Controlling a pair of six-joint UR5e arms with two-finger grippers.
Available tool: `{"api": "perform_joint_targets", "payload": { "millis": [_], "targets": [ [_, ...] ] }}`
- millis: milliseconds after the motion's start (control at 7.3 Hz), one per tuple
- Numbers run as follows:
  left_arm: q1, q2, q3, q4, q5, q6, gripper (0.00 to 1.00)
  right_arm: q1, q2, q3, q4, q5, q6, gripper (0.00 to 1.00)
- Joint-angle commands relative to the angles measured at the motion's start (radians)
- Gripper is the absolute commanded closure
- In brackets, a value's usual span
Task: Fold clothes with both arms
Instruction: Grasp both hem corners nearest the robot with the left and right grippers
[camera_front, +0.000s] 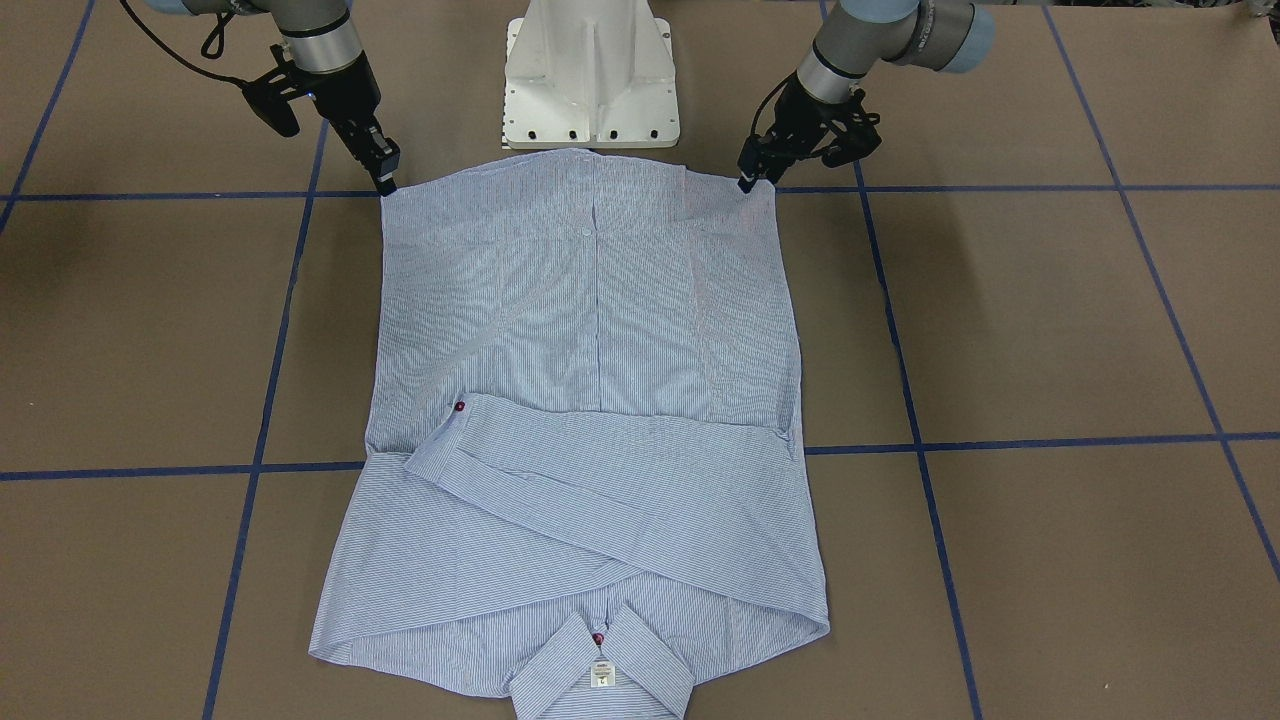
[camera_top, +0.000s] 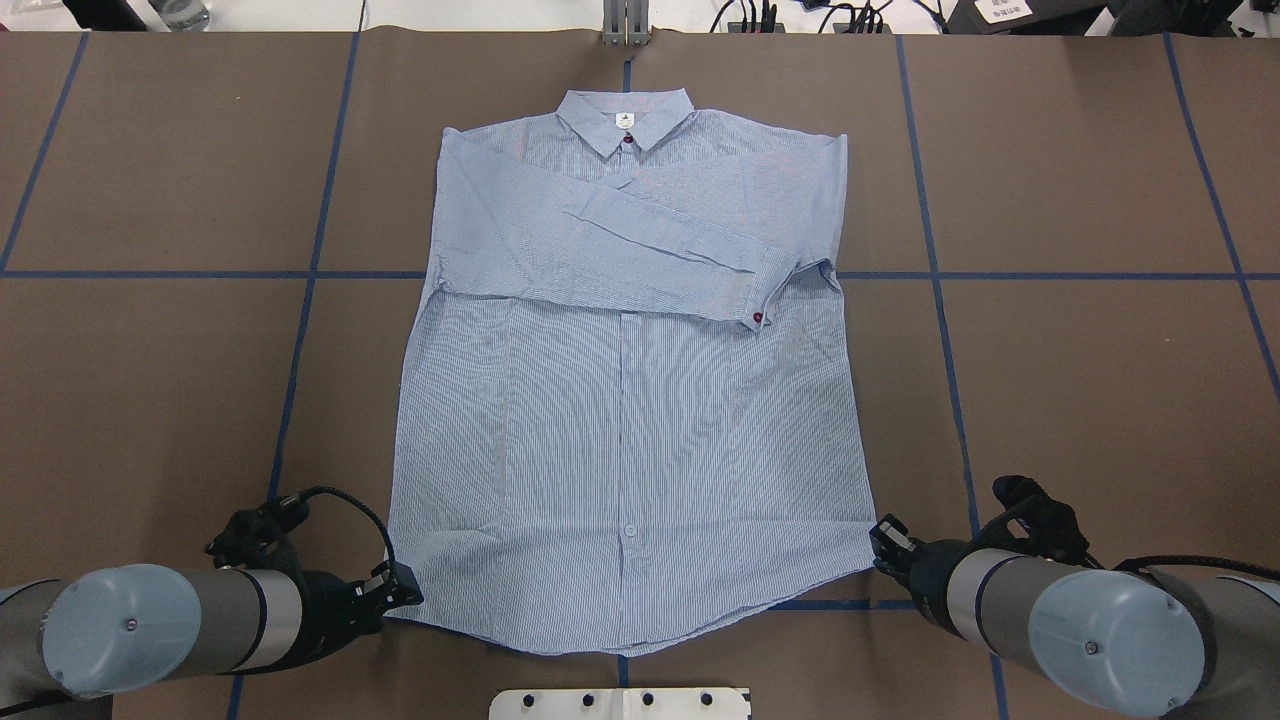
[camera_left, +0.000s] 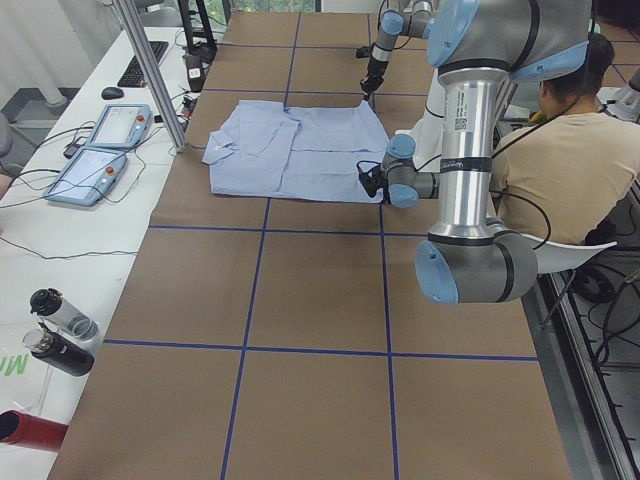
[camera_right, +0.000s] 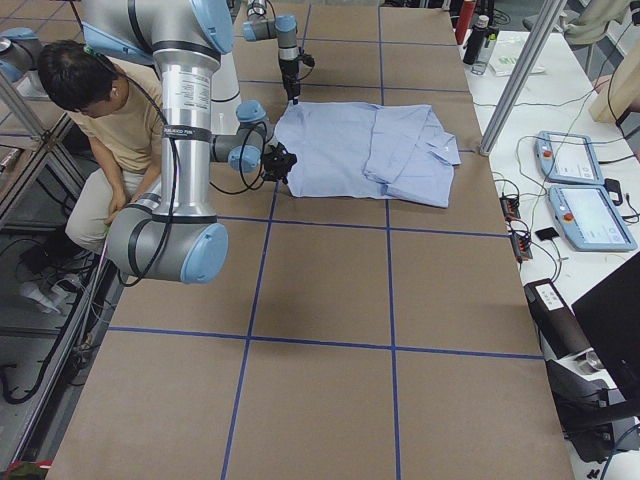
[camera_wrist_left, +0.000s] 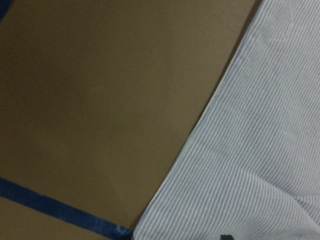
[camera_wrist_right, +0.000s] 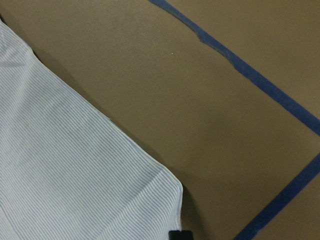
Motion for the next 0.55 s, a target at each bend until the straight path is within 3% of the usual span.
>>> {"api": "perform_joint_targets", "payload": {
  "millis": [0, 137, 411],
  "targets": [
    [0.001, 0.007, 0.000, 0.000, 0.000, -0.001, 0.92, 0.001, 0.000, 0.002, 0.001, 0.000, 0.000, 1.00],
    [0.001, 0.007, -0.003, 0.000, 0.000, -0.001, 1.00, 0.001, 0.000, 0.000, 0.001, 0.000, 0.000, 1.00],
    [-0.004, 0.008, -0.014, 0.000, -0.006, 0.011, 1.00, -0.001, -0.002, -0.001, -0.001, 0.000, 0.000, 1.00]
  ]
}}
